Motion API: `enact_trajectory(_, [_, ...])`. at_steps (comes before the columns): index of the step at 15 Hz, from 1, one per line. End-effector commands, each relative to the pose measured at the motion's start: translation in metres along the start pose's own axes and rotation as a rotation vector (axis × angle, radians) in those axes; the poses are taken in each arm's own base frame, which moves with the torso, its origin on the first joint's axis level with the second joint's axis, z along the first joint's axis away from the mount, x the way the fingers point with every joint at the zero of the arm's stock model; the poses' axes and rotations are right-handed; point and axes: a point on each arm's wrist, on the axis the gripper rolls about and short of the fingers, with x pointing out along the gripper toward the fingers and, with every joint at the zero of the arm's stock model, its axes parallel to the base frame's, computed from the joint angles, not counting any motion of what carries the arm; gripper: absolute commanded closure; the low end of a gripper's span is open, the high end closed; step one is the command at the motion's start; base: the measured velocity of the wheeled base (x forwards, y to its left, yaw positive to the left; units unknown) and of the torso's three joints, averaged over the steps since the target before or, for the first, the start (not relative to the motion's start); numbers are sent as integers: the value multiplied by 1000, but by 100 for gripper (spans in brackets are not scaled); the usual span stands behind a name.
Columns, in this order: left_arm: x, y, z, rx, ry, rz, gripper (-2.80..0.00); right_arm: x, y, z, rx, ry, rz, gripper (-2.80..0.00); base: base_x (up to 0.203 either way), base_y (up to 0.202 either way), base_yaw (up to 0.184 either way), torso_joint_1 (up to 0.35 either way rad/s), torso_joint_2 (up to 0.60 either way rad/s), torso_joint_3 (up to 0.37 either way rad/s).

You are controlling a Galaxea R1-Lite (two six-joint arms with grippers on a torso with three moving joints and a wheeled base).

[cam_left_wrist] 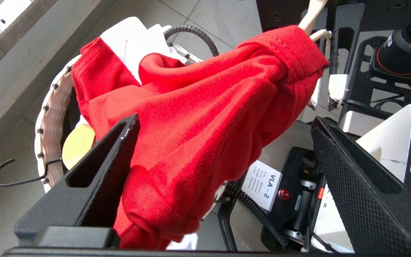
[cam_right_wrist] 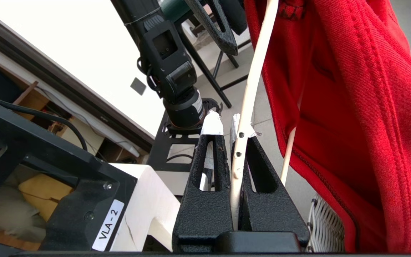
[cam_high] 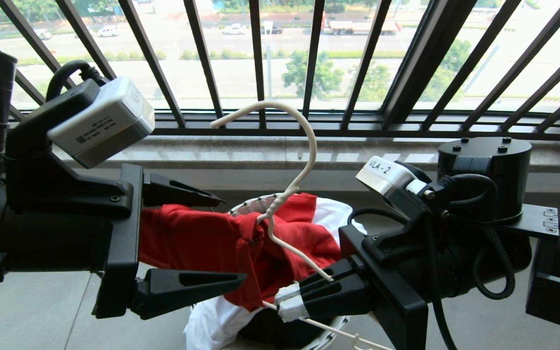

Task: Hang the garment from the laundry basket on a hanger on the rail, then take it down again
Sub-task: Hang the clothes on the clothes rack

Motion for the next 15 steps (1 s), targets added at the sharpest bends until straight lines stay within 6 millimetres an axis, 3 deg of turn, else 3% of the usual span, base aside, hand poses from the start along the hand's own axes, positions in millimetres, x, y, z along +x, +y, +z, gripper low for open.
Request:
enact_trajectory(1, [4,1,-3,29,18,-10,-280,-2,0,2,-11,-8,-1,0,0,0,0,0,0,0])
enact_trajectory(10, [7,-1,-13,44,50,-24,-280,-10,-4,8,-26,-24,-30,0,0,0,0,0,0,0])
enact_trajectory(11, [7,-1,-13,47,50,-24,0,-11,-4,8,-27,-25,-34,0,0,0,0,0,0,0])
enact_trajectory(15, [9,-1,-15,43,58,-27,0,-14,-5,9,-29,-29,-42,0,0,0,0,0,0,0])
